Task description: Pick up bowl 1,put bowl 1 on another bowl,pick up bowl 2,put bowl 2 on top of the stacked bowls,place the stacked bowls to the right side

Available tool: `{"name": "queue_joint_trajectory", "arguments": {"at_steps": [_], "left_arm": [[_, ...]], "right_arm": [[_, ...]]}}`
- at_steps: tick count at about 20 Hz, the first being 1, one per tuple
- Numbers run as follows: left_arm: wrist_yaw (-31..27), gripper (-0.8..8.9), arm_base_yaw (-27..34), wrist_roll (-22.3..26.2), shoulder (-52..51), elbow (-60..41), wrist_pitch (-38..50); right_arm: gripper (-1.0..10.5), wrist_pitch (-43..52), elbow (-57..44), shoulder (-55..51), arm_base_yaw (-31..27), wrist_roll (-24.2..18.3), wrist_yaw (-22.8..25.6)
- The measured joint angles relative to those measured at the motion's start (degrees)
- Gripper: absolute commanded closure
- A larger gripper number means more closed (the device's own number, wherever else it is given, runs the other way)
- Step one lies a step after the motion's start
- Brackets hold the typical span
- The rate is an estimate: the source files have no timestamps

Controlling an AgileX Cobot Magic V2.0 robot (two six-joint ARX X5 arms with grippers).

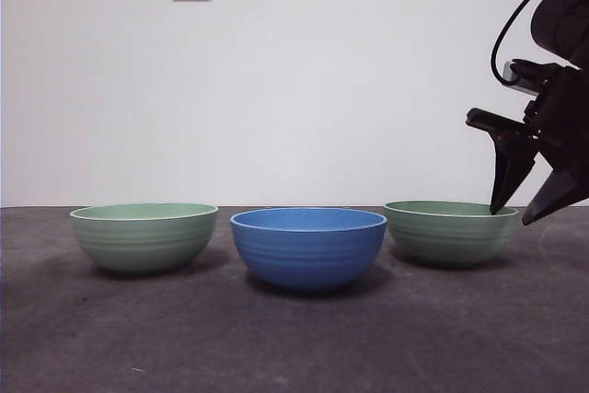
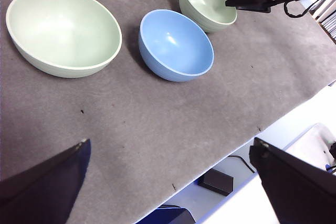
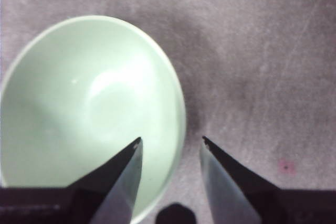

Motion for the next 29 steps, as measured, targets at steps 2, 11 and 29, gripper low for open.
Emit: {"name": "queue_joint_trajectory", "arguments": {"at_steps": [2, 11, 29], "left_arm": [[0.0, 1.85, 0.0, 0.0, 0.0, 0.0, 0.0], [0.0, 1.85, 0.0, 0.0, 0.0, 0.0, 0.0], [-1.2, 1.85, -0.1, 0.0, 0.0, 0.0, 1.1]], "right_arm": [[8.4, 0.0, 0.0, 0.6, 0.0, 0.2, 0.0], [9.6, 1.0, 0.0, 1.1, 0.0, 0.2, 0.2], [9.6, -4.5, 2.7, -10.1, 19.3, -1.8, 4.5]]}}
